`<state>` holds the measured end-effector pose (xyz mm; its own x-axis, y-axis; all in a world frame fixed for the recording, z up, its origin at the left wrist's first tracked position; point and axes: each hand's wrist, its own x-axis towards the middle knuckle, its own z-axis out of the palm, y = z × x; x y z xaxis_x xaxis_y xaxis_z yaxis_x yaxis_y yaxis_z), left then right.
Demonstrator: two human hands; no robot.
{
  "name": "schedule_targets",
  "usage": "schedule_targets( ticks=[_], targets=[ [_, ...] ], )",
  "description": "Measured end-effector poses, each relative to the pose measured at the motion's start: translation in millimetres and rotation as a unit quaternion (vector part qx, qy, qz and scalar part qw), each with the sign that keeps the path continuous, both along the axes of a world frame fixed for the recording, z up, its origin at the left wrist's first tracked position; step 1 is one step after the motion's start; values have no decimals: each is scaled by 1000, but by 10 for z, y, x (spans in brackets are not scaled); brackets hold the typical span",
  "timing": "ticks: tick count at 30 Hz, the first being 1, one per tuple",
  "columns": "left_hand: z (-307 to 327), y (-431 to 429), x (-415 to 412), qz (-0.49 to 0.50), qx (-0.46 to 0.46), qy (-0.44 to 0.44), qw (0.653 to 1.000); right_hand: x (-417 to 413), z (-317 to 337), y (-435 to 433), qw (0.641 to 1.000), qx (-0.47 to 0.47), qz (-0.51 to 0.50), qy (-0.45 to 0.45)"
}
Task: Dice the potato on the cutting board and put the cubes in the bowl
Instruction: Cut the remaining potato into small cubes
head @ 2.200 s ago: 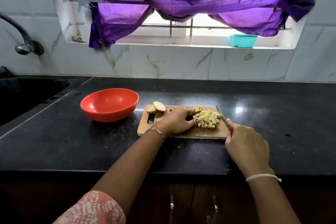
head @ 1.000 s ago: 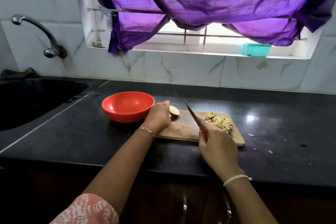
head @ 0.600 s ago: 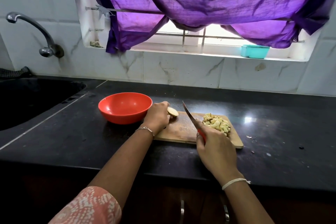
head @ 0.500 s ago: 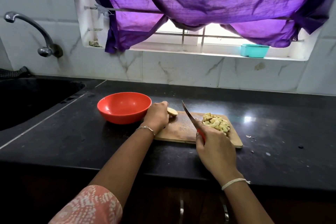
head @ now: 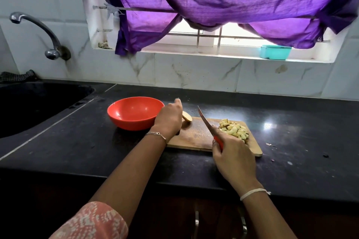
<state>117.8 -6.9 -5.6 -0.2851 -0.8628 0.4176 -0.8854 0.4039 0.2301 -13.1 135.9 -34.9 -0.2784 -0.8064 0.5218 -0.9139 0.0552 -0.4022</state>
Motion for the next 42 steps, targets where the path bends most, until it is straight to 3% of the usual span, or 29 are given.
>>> schedule_targets(
  ticks=[4, 8, 14, 18, 20, 23, 25, 29, 34, 39, 42],
  targets=[
    [65, 44, 42, -15, 12, 113, 993, 7, 9, 3, 1000, 5, -7, -6],
    [108, 67, -7, -38, 100, 206, 973, 4, 6, 24, 1000, 13, -15, -6],
    [10, 175, -144, -78, 271, 344, 896, -18, -3, 25, 1000, 12, -18, -19],
    [-49, 214, -265, -102, 339, 378, 856, -18, 3, 46, 999, 8, -24, -21],
    [-61, 228, -320, -106, 338, 376, 857, -27, 3, 55, 999, 12, -34, -28],
    [-65, 210, -354, -87, 236, 241, 937, -53, 0, 84, 998, 30, -34, -49],
    [-60, 204, -343, -79, 189, 166, 965, -75, -2, 108, 997, 40, -30, -62],
    [-15, 196, -275, -127, 246, 141, 950, -92, 6, 154, 996, 43, -34, -67],
    [43, 238, -265, -215, 262, 33, 940, -89, 9, 165, 996, 42, -41, -70],
    [-12, 206, -286, -247, 322, 100, 908, -84, 33, 187, 996, 34, -39, -75],
    [-47, 213, -311, -226, 316, 144, 910, -94, 29, 187, 996, 37, -46, -70]
  ],
)
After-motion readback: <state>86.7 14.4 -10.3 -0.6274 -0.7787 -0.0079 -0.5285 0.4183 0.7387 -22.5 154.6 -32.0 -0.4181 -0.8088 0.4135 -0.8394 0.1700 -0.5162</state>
